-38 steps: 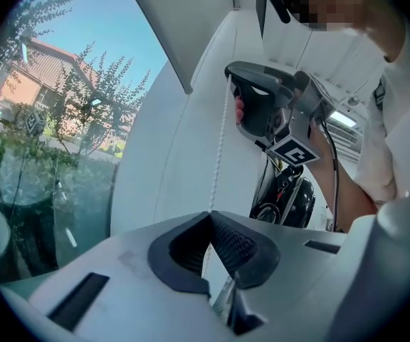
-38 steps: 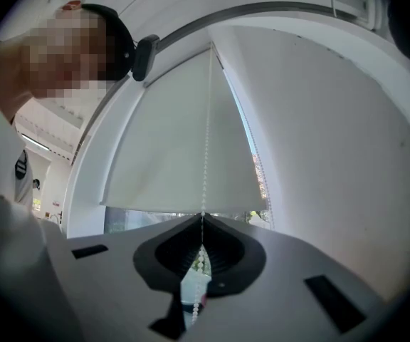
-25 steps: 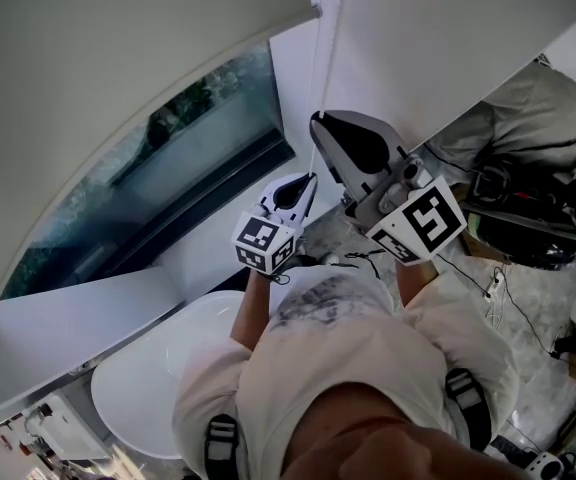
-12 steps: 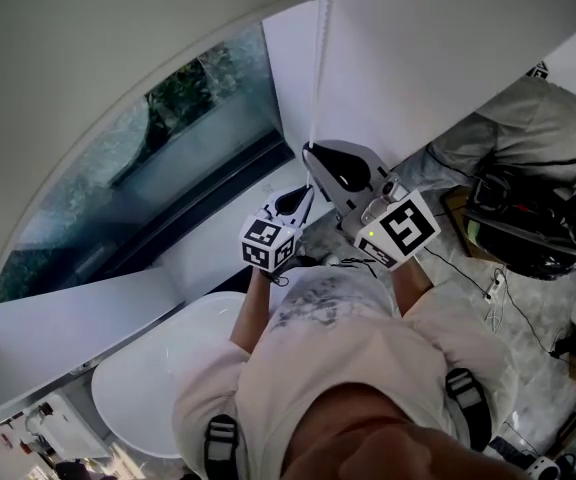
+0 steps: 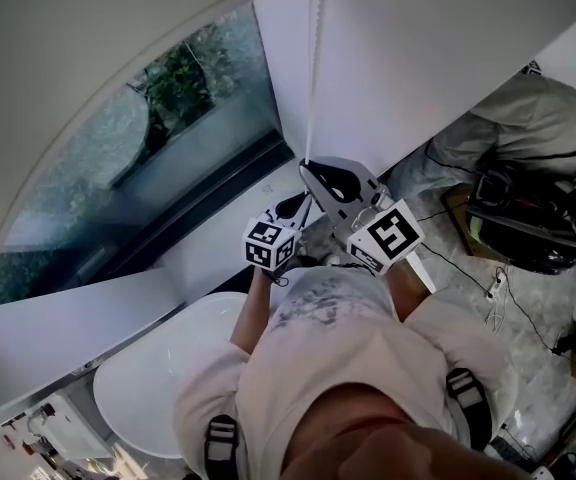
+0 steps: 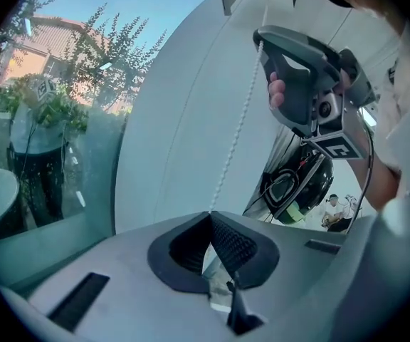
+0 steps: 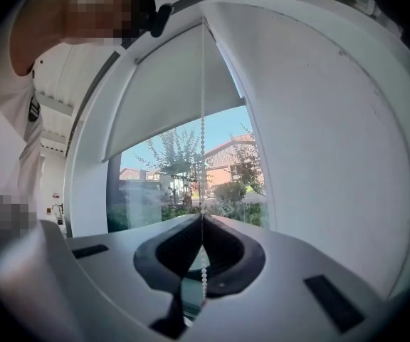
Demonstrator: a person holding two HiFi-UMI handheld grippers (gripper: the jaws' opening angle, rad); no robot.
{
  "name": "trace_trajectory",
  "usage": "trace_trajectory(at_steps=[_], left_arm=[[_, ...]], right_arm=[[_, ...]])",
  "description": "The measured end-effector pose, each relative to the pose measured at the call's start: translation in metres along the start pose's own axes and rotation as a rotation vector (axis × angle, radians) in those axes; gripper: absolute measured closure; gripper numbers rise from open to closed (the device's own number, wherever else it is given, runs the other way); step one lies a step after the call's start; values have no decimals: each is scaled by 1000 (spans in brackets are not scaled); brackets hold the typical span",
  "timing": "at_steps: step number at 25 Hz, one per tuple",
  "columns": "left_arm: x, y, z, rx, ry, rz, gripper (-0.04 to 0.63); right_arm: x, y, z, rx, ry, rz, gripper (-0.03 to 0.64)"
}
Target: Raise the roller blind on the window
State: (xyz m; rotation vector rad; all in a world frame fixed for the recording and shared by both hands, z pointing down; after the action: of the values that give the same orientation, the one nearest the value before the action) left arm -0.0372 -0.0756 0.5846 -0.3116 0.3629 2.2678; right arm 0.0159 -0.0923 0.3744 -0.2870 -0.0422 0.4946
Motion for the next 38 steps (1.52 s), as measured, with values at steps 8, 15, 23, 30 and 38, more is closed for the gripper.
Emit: trace_trajectory(at_steps=[8,15,23,30,38], left_arm=[[-4,4,22,32,37,-10,588],[-9,5,43,61,70,-7,588],[-15,6,65,80,110,-5,588],[-10,2,71,46,110,-7,588],[14,-10,19,-45,-6,-19,585]], right_arm=[[0,-4,25,-5,42,18,555],[-1,-9,44,-18,76,40,555],[-2,-13,68,-28,117,55,555],[-1,-14,74,-34,122,57,555],[-2,-22,70,-28,118,56,555]])
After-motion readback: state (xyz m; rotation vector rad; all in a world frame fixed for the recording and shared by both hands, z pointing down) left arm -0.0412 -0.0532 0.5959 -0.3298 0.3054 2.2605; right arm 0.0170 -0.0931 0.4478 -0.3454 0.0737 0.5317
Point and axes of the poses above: the fingertips, and each gripper's own axes: x backward along the fingers, y to its left, z out of its underside, the point moved 5 cm from there along x, backward along the fingers, and after that the axes turned 13 degrees about -x, right-handed, at the moved point
